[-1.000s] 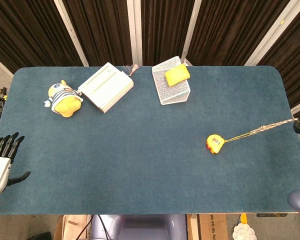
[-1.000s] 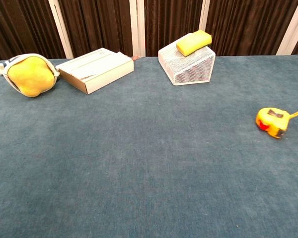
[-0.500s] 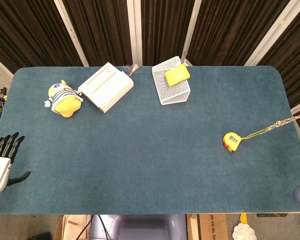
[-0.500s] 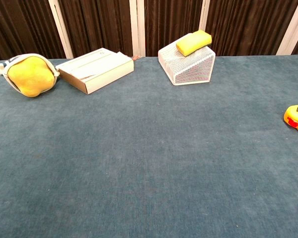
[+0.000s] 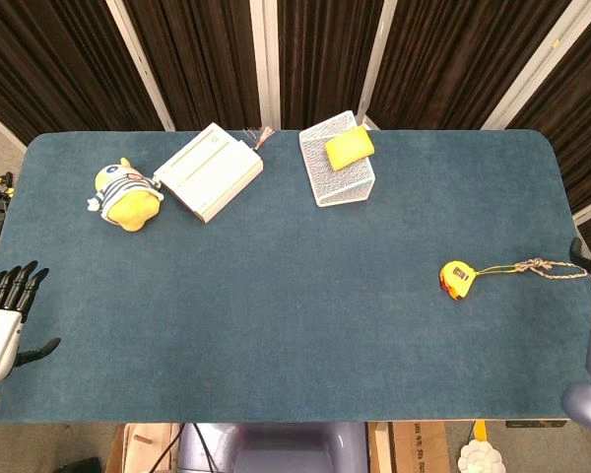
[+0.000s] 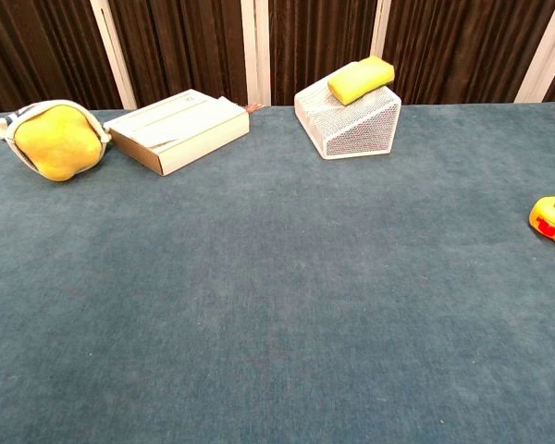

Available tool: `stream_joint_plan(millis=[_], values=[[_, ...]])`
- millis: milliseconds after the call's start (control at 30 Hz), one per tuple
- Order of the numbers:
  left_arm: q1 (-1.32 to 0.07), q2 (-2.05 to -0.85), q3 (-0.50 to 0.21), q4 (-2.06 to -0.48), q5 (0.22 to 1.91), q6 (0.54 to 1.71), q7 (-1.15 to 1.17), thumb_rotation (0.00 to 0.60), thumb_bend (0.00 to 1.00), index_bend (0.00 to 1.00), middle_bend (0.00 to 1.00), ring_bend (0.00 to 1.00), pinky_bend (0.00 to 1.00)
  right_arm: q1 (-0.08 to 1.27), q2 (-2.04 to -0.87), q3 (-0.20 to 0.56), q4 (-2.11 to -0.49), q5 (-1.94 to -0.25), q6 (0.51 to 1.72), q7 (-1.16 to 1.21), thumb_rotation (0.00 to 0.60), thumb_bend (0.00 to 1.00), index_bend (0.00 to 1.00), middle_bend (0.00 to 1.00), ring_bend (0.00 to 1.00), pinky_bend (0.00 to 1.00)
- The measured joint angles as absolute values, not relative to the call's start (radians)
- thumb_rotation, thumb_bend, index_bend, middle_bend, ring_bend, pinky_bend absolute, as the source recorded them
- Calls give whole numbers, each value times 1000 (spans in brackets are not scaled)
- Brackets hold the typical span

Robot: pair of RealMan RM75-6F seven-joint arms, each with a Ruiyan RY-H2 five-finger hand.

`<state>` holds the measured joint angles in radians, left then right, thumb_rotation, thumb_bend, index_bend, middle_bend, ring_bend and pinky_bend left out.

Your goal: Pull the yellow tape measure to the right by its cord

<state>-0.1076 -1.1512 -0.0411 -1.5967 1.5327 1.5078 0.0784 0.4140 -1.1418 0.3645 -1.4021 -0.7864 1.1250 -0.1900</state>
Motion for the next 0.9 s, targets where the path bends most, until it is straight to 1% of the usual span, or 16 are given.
stream_joint_plan(millis=[67, 100, 167, 233, 367, 500, 633, 733, 800, 900], values=[[-108, -1151, -41, -1596, 1534, 1508, 78, 600, 0, 0, 0, 0, 0, 407, -1139, 359, -1439, -806, 1134, -180, 600, 365, 0, 0, 0, 0], [-108, -1151, -41, -1596, 1534, 1508, 78, 600, 0, 0, 0, 0, 0, 401, -1136, 354, -1469, -823, 1142, -173, 600, 342, 0, 0, 0, 0], [-107, -1151, -40, -1596, 1535, 1510, 78, 600, 0, 0, 0, 0, 0, 389, -1131, 342, -1519, -860, 1158, -161, 600, 246, 0, 0, 0, 0], [-107, -1150, -40, -1596, 1537, 1510, 77, 600, 0, 0, 0, 0, 0, 371, -1125, 323, -1578, -919, 1185, -145, 600, 203, 0, 0, 0, 0], [-106, -1149, -38, -1595, 1540, 1513, 82, 600, 0, 0, 0, 0, 0, 326, -1119, 260, -1672, -1073, 1247, -124, 600, 197, 0, 0, 0, 0], [-104, -1148, -38, -1596, 1541, 1515, 83, 600, 0, 0, 0, 0, 0, 256, -1118, 151, -1757, -1266, 1327, -107, 600, 196, 0, 0, 0, 0], [-103, -1148, -34, -1597, 1549, 1519, 86, 600, 0, 0, 0, 0, 0, 192, -1128, 62, -1780, -1414, 1412, -110, 600, 195, 0, 0, 0, 0], [-104, -1149, -32, -1593, 1551, 1516, 87, 600, 0, 0, 0, 0, 0, 150, -1147, 21, -1756, -1501, 1485, -121, 600, 196, 0, 0, 0, 0], [-104, -1150, -31, -1591, 1548, 1511, 88, 600, 0, 0, 0, 0, 0, 129, -1165, 8, -1723, -1535, 1524, -128, 600, 196, 0, 0, 0, 0], [-104, -1151, -32, -1591, 1545, 1511, 89, 600, 0, 0, 0, 0, 0, 109, -1188, 4, -1692, -1558, 1547, -132, 600, 195, 0, 0, 0, 0]])
